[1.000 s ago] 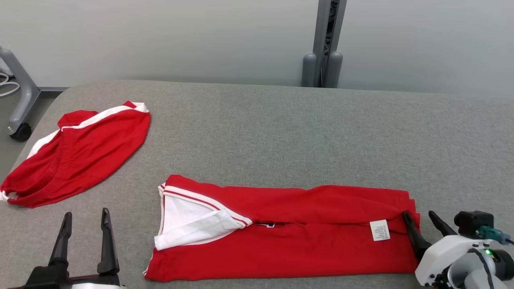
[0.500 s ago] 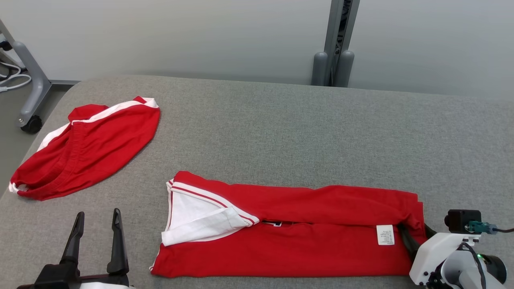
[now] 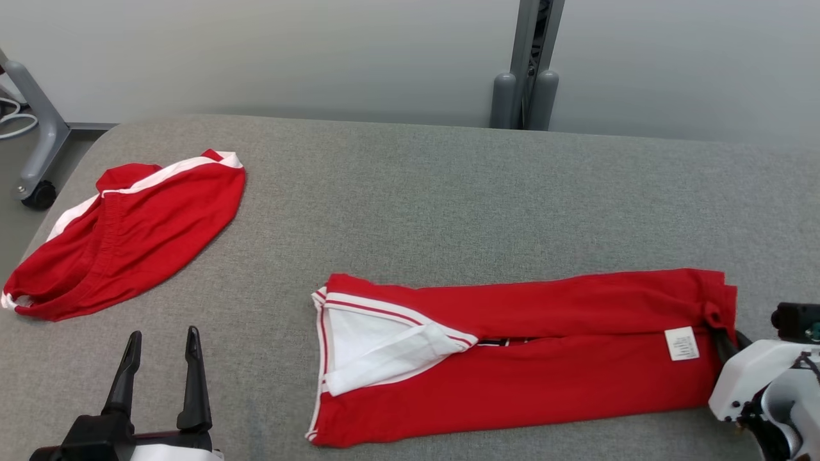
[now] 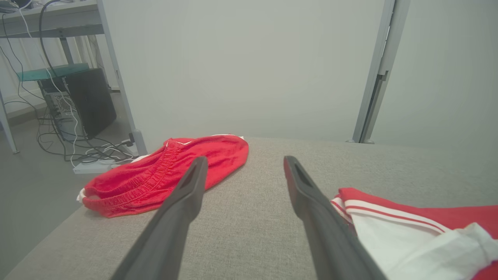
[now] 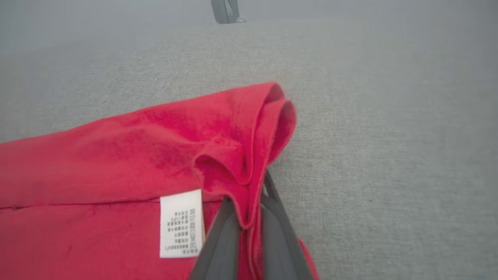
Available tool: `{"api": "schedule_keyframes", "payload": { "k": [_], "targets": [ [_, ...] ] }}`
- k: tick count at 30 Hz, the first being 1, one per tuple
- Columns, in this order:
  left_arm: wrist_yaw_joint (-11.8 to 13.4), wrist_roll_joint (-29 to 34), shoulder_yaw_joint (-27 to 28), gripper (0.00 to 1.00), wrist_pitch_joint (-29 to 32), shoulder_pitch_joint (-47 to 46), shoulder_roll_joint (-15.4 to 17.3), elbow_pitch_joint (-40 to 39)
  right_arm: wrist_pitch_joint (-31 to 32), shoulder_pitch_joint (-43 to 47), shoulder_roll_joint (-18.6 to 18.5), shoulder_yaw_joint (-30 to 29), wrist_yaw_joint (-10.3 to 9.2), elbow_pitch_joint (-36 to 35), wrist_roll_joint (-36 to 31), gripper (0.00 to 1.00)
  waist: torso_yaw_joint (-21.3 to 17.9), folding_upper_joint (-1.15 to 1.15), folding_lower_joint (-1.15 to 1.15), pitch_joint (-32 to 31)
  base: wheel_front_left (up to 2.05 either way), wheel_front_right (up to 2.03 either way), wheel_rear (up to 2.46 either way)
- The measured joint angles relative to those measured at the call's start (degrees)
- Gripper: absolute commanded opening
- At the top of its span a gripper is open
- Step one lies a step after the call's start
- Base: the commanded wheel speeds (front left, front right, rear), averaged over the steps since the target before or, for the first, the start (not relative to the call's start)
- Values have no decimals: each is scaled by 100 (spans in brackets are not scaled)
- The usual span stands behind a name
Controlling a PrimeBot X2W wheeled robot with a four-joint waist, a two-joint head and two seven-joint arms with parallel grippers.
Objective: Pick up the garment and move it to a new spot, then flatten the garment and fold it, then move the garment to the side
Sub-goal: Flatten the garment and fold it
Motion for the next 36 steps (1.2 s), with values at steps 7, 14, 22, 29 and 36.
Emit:
{"api": "schedule_keyframes", "payload": {
  "k": [7,14,22,29,36],
  "targets": [
    [22,-46,-23,100,0,-23,-1,-10,-82,-230,-264,33,0,78,65,0,-93,0,0,46,0,0,0],
    [55,-66,-47,100,0,-41,-1,-1,279,-236,-258,397,-1,-1154,972,0,-231,0,0,27,0,0,0],
    [21,-63,-118,100,0,-79,-3,38,994,-91,-411,1043,-2,-2693,1929,0,-248,0,0,-91,0,0,0],
    [20,-64,-221,100,0,-145,-2,62,1354,-54,-263,1348,-2,-3356,2546,0,-130,0,0,-151,0,0,0],
    [29,-125,-366,100,-1,-194,-2,104,1508,-208,200,1716,-2,-3434,2785,0,84,0,0,-170,0,0,0]
  ]
}}
